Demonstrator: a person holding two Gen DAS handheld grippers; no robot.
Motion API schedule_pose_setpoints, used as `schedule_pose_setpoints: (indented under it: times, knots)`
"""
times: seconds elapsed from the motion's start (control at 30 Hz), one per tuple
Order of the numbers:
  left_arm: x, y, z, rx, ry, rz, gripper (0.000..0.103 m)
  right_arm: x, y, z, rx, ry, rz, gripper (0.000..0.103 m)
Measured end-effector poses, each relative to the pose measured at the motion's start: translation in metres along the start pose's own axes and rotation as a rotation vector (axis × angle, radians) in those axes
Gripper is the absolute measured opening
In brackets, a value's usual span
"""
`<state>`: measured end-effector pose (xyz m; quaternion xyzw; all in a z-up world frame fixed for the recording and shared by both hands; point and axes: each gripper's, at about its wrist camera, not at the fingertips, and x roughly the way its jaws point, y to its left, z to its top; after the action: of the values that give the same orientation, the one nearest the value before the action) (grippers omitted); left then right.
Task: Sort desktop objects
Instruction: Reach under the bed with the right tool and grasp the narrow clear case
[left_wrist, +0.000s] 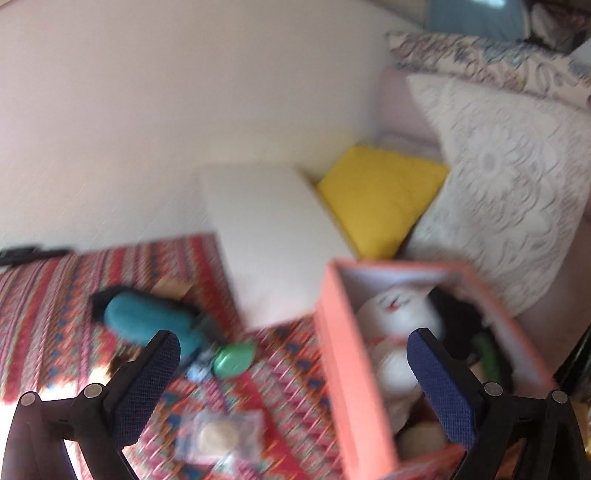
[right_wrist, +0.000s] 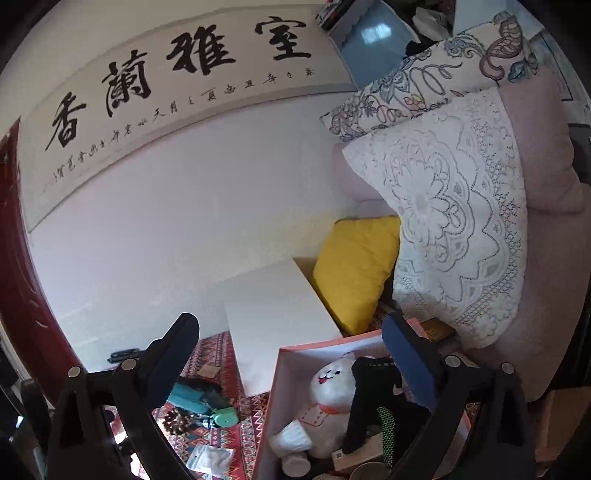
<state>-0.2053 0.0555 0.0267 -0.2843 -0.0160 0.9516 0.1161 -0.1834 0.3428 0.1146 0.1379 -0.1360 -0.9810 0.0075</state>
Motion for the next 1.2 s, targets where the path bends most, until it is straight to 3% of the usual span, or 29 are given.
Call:
schedule_pose_setpoints:
  times: [0.07,0.2,0.23,0.27,0.43,0.47,0.5,0.57,0.63,0.67,0.7,0.73,0.83,1.0,1.03,1.2]
  knots:
    - [-0.002,0.028,-0.031,-0.01,0.055,0.052,0.101,0.005,0.024,-0.011,-0.059,0.054,0.073,0.101]
    - [-0.015,0.089,-0.087,-0.052,0.161,0.161,0.101,0.003,0.087,-0.077,-0.248,0.283,0.418,0.101]
    - [-0.02,0.105,-0.098,-0.066,0.178,0.19,0.101,0.004,0.103,-0.101,-0.291,0.364,0.505,0.101]
    - [-0.027,0.12,-0.105,-0.082,0.184,0.213,0.101,0.011,0.114,-0.142,-0.31,0.501,0.562,0.099]
    - [-0.063,0.189,-0.124,-0.161,0.144,0.291,0.101,0.049,0.127,-0.377,-0.257,1.197,0.408,0.087]
    - [-0.067,0.198,-0.127,-0.182,0.139,0.289,0.101,0.055,0.127,-0.42,-0.242,1.306,0.366,0.086]
    - [-0.07,0.205,-0.131,-0.206,0.136,0.282,0.101,0.061,0.116,-0.452,-0.213,1.341,0.305,0.086]
    - [-0.077,0.22,-0.138,-0.253,0.131,0.268,0.101,0.077,0.084,-0.515,-0.081,1.366,0.134,0.088]
    - [-0.078,0.226,-0.143,-0.271,0.139,0.245,0.101,0.087,0.046,-0.562,0.158,1.245,0.003,0.093]
    - [-0.078,0.224,-0.144,-0.268,0.143,0.237,0.101,0.083,0.036,-0.578,0.233,1.107,-0.04,0.098]
    - [-0.078,0.222,-0.144,-0.26,0.143,0.231,0.101,0.082,0.031,-0.597,0.263,1.059,-0.109,0.098]
    - [-0.078,0.218,-0.143,-0.252,0.142,0.227,0.101,0.085,0.029,-0.619,0.314,1.075,-0.134,0.098]
    - [-0.086,0.209,-0.148,-0.235,0.137,0.22,0.101,0.088,0.03,-0.668,0.416,1.157,-0.153,0.096]
    - [-0.092,0.21,-0.161,-0.212,0.157,0.28,0.101,0.111,0.066,-0.669,0.266,0.998,-0.042,0.095]
    - [-0.09,0.213,-0.164,-0.216,0.174,0.292,0.101,0.117,0.07,-0.668,0.243,0.959,-0.03,0.101]
    - [-0.076,0.222,-0.187,-0.218,0.257,0.339,0.101,0.128,0.055,-0.693,0.204,0.943,-0.118,0.102]
